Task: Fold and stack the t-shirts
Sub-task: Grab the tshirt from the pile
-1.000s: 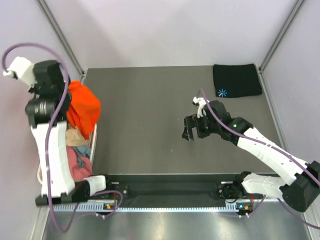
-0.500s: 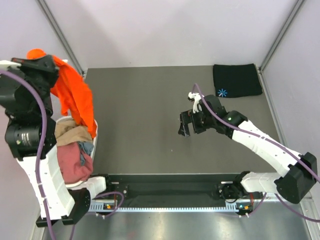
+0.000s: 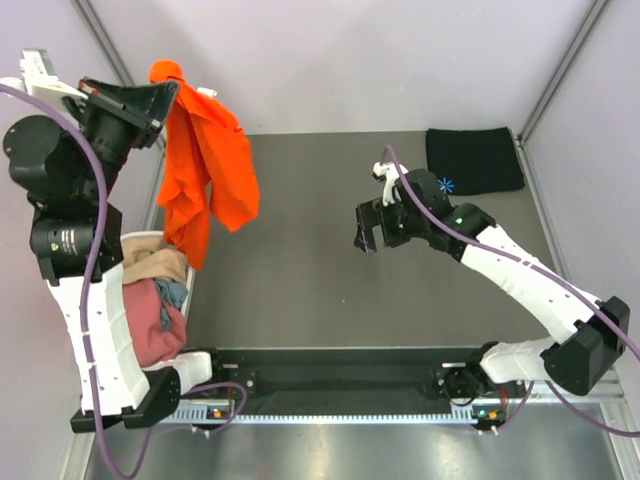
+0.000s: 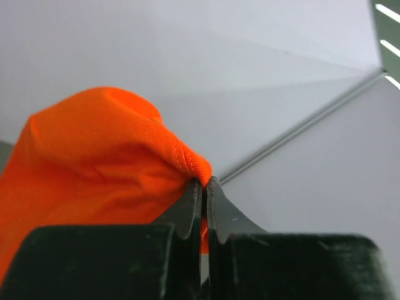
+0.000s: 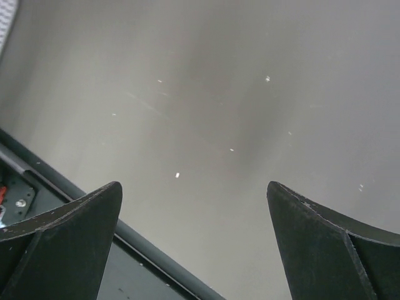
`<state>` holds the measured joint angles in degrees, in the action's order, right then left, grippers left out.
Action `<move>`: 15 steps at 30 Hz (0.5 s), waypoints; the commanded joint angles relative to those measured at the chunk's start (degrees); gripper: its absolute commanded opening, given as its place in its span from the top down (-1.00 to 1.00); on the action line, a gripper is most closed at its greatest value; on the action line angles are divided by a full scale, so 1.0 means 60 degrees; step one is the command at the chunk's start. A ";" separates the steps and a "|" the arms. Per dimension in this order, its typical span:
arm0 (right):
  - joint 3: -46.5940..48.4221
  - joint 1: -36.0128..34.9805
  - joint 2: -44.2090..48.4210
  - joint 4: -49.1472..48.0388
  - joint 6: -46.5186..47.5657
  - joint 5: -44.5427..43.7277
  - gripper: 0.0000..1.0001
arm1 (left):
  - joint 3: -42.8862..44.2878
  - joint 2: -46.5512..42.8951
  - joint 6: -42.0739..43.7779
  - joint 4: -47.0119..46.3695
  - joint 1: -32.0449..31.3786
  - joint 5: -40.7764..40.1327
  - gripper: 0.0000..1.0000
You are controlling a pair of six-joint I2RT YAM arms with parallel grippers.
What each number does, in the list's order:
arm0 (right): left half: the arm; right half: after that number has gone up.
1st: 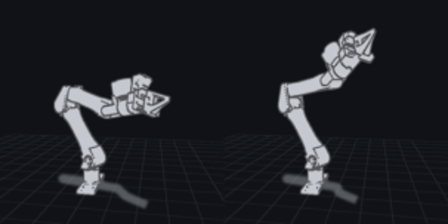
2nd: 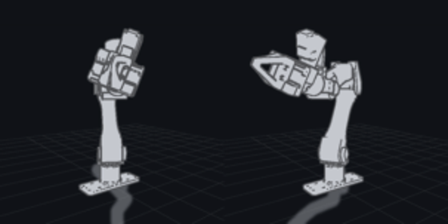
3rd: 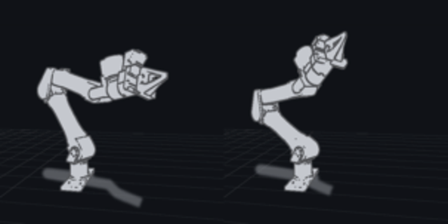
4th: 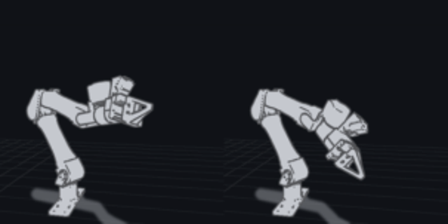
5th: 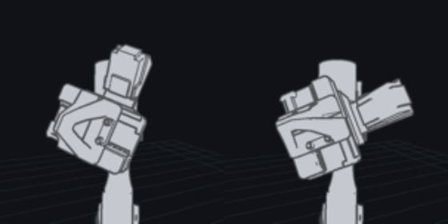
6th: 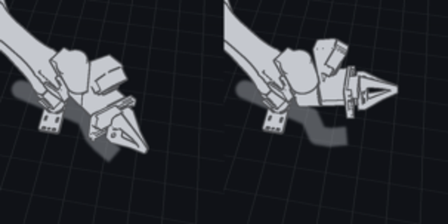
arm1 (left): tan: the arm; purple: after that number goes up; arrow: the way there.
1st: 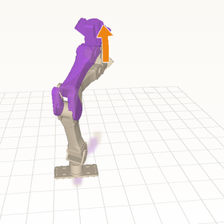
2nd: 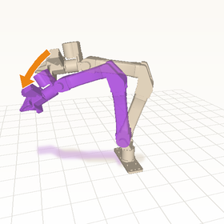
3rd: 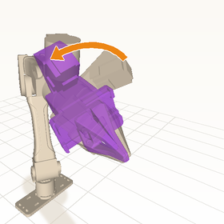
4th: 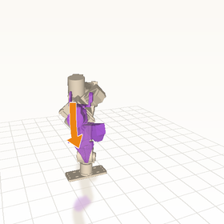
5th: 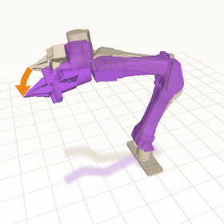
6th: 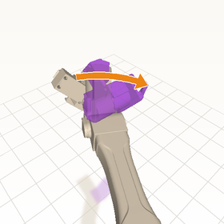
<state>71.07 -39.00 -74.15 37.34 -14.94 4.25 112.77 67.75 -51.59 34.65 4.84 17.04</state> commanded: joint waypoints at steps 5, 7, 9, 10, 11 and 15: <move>0.0987 0.0026 -0.0122 0.0544 0.0278 -0.0896 -0.99 | 0.0118 -0.0538 -0.0908 -0.2801 0.0013 0.1627 1.00; 0.1017 0.0041 -0.0108 0.0631 0.0191 -0.1030 -0.99 | -0.0555 -0.0815 -0.0995 -0.2977 0.0013 0.1687 1.00; 0.0915 0.0041 -0.0035 0.0690 0.0146 -0.1147 -0.99 | -0.1475 -0.1211 -0.1127 -0.3210 0.0014 0.1643 1.00; 0.0711 0.0041 0.0082 0.0690 0.0161 -0.1249 -0.99 | -0.2771 -0.1691 -0.1432 -0.3720 0.0013 0.1657 1.00; 0.0564 0.0041 0.0199 0.0748 0.0161 -0.1468 -0.99 | -0.3480 -0.1972 -0.1624 -0.3942 -0.0001 0.1686 1.00; -0.0329 0.0070 0.0639 0.0895 0.0219 -0.1807 -0.99 | -0.7028 -0.2925 -0.1992 -0.4369 -0.0556 0.1848 1.00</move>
<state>71.29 -38.81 -73.45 40.75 -14.31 -3.51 80.40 50.96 -60.45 13.34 3.88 26.61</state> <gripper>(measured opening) 0.996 0.028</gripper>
